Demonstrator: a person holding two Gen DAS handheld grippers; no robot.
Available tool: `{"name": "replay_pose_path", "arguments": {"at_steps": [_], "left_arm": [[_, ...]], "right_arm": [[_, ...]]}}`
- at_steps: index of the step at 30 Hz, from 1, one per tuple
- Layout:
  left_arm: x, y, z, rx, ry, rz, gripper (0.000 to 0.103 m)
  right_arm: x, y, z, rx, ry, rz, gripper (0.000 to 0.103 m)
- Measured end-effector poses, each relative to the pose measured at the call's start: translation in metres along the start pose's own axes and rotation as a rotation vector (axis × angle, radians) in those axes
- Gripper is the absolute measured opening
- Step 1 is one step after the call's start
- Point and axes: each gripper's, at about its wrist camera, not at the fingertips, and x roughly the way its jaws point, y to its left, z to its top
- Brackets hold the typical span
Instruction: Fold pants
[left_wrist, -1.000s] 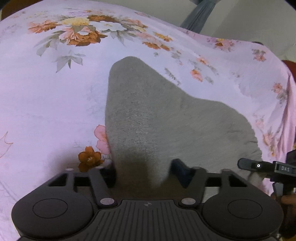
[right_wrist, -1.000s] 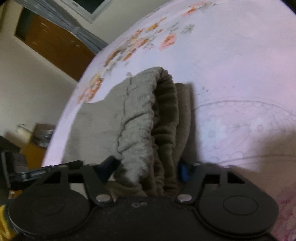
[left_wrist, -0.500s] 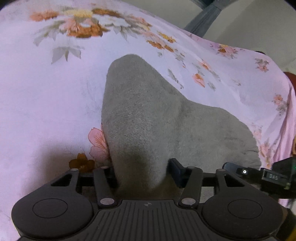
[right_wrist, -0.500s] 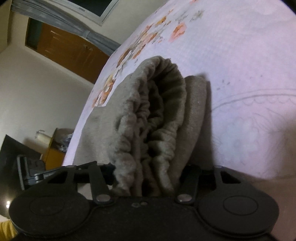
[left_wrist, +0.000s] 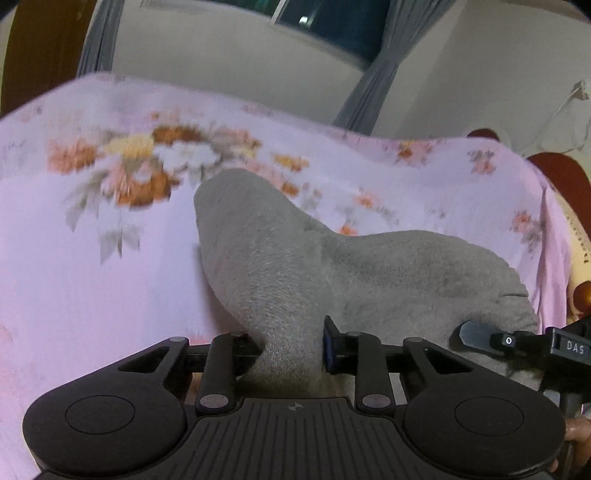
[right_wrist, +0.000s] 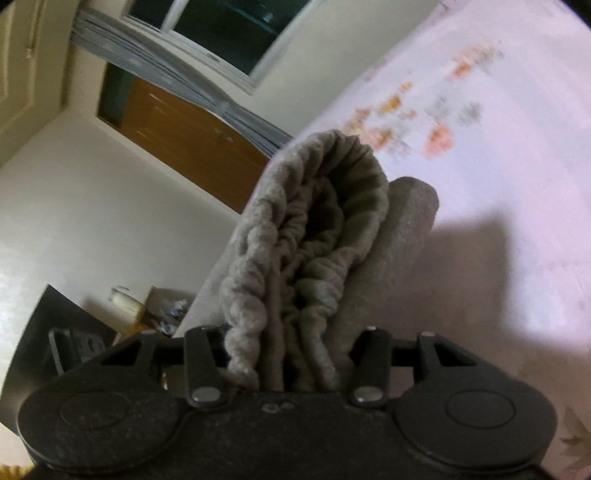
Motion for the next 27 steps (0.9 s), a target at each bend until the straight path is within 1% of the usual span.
{"name": "replay_pose_path", "arguments": {"at_steps": [5,10,17,21,27], "left_arm": [[-0.007,-0.008,0.025,0.019,-0.053,0.011,0.028],[0.002,-0.005,0.047,0.005,-0.089,0.025,0.028],[0.038,0.003,0.067,0.012,-0.086,0.068,0.028],[0.069,0.009,0.075,0.006,-0.069,0.090,0.028],[0.112,0.015,0.079,0.024,-0.050,0.120,0.028]], "right_arm": [[0.003,0.019,0.023,-0.043,-0.031,0.035,0.047],[0.018,0.025,0.045,-0.059,-0.053,0.065,0.047],[0.051,0.003,0.066,-0.025,-0.062,0.072,0.047],[0.068,-0.015,0.074,-0.006,-0.061,0.057,0.047],[0.088,-0.045,0.084,0.013,-0.055,0.020,0.047]]}}
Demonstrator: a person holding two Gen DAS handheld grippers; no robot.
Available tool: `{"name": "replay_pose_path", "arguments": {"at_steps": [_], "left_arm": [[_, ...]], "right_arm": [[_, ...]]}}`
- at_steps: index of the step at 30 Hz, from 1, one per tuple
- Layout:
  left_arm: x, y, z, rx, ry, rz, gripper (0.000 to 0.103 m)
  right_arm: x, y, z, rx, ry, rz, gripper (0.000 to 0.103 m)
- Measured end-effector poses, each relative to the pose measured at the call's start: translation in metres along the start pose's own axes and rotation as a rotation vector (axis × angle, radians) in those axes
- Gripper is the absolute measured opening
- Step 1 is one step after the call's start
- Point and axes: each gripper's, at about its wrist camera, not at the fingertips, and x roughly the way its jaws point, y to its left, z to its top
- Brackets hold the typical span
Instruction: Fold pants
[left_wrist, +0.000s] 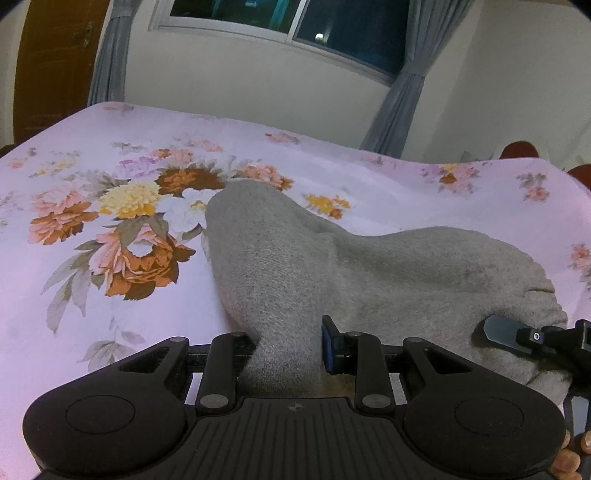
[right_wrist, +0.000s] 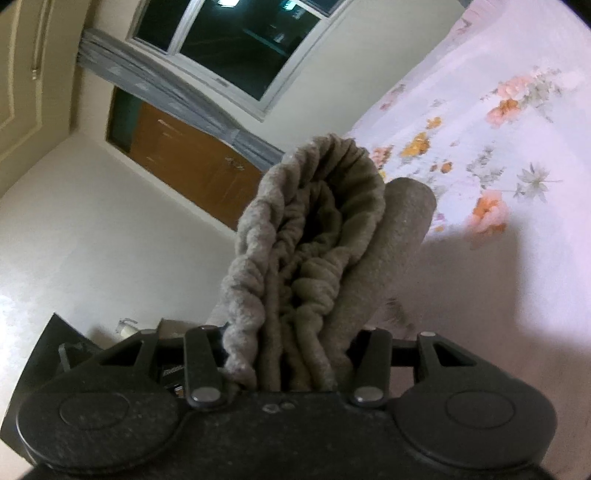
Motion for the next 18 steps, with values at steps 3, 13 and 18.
{"name": "replay_pose_path", "arguments": {"at_steps": [3,13,18], "left_arm": [[0.021,0.001,-0.003,0.022,0.015,0.018,0.028],[0.055,0.018,-0.039,0.068,0.129,0.123,0.060],[0.039,0.015,-0.038,0.070,0.101,0.195,0.063]], "right_arm": [[0.008,-0.014,0.001,-0.005,0.004,-0.032,0.047],[0.005,-0.058,-0.015,0.067,0.003,-0.265,0.075],[-0.020,-0.035,-0.012,0.017,-0.081,-0.369,0.091]]}}
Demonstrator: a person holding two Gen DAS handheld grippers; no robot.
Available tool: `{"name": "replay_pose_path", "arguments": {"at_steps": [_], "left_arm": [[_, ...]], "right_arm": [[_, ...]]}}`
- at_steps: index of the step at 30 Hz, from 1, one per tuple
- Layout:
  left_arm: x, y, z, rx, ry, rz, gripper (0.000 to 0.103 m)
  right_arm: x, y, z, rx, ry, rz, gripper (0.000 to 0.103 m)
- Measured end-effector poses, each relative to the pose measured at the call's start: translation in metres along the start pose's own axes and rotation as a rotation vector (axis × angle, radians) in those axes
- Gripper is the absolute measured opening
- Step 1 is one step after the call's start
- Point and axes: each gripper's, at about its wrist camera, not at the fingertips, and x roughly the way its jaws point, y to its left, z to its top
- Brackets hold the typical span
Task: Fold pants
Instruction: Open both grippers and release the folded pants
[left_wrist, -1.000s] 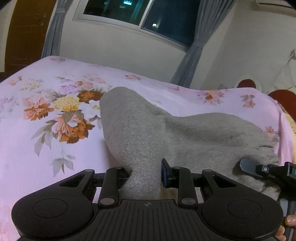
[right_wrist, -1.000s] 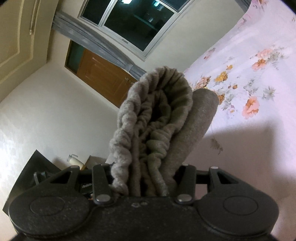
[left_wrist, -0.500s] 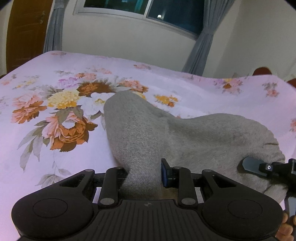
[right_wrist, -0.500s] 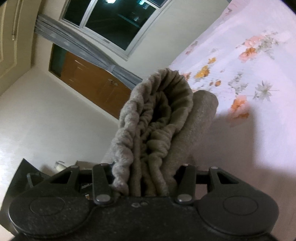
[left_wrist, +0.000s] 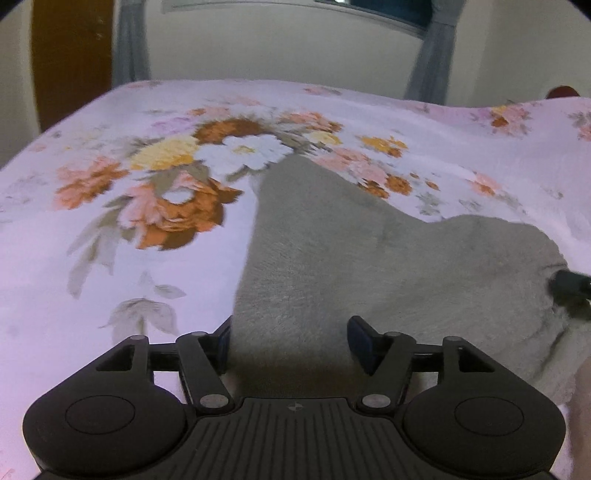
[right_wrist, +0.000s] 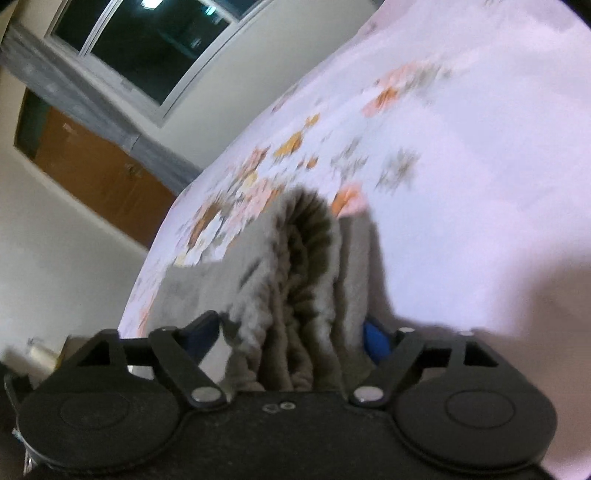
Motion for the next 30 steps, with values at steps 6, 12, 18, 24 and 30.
{"name": "replay_pose_path", "arguments": {"at_steps": [6,12,18,24,30], "left_arm": [[-0.035,-0.005,-0.002,0.019,-0.049,0.010,0.063],[-0.057,-0.021,-0.008,0.036,-0.068,-0.021,0.063],[-0.044,-0.038,-0.033,0.103,0.002,-0.006,0.063],[-0.036,-0.041,-0.037,0.117,0.009,-0.004,0.065],[-0.044,-0.046,-0.035,0.108,0.033,0.006,0.065]], "right_arm": [[-0.033,0.060,0.000,-0.297,-0.090,-0.108,0.079],[-0.042,0.105,-0.025,-0.509,-0.102,-0.159,0.065],[-0.017,0.098,-0.056,-0.587,-0.012,-0.242,0.053],[0.000,0.081,-0.055,-0.537,0.035,-0.258,0.052],[-0.013,0.090,-0.054,-0.504,0.000,-0.242,0.052]]}}
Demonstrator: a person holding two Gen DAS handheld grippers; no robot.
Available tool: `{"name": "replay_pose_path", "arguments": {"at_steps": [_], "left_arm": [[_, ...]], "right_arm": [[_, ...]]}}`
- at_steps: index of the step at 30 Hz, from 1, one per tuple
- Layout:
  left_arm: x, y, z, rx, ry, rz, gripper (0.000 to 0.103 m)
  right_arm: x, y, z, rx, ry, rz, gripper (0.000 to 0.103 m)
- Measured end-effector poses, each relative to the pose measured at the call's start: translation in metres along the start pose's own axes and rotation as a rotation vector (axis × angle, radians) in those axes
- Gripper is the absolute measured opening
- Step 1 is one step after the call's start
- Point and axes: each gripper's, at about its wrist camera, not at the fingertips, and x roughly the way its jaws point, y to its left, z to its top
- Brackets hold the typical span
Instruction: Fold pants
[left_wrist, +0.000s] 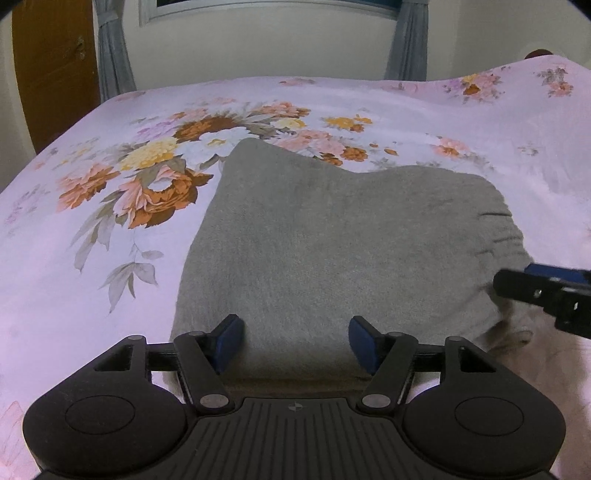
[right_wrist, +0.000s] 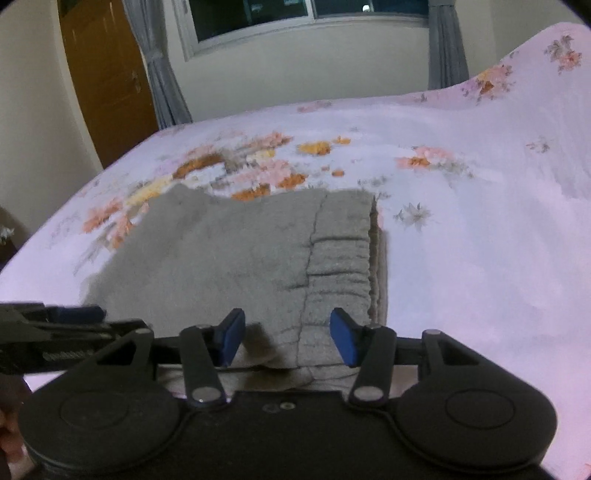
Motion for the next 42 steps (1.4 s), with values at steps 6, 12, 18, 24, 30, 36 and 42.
{"name": "replay_pose_path", "arguments": {"at_steps": [6,12,18,24,30,36,42], "left_arm": [[-0.009,-0.003,-0.005,-0.008,-0.012,0.013,0.066],[-0.017,-0.001,-0.004,-0.013,-0.003,0.017,0.066],[-0.041,-0.001,-0.005,-0.012,-0.012,0.027,0.067],[-0.070,-0.004,-0.014,-0.009,-0.038,0.040,0.091],[-0.108,0.000,-0.026,-0.020,-0.074,0.029,0.103],[-0.153,0.010,-0.037,-0.088,-0.067,0.103,0.103],[-0.215,0.011,-0.053,-0.045,-0.179,0.149,0.103]], "right_arm": [[0.001,0.006,-0.014,-0.008,0.022,-0.039,0.053],[-0.008,0.006,-0.009,0.040,0.015,-0.039,0.055],[-0.031,0.009,-0.009,0.080,-0.002,0.004,0.065],[-0.049,0.015,-0.023,0.115,0.030,0.019,0.071],[-0.085,0.018,-0.032,0.168,0.015,0.054,0.082],[-0.135,0.025,-0.044,0.190,-0.024,0.098,0.094],[-0.192,0.041,-0.041,0.178,-0.090,0.119,0.103]]}}
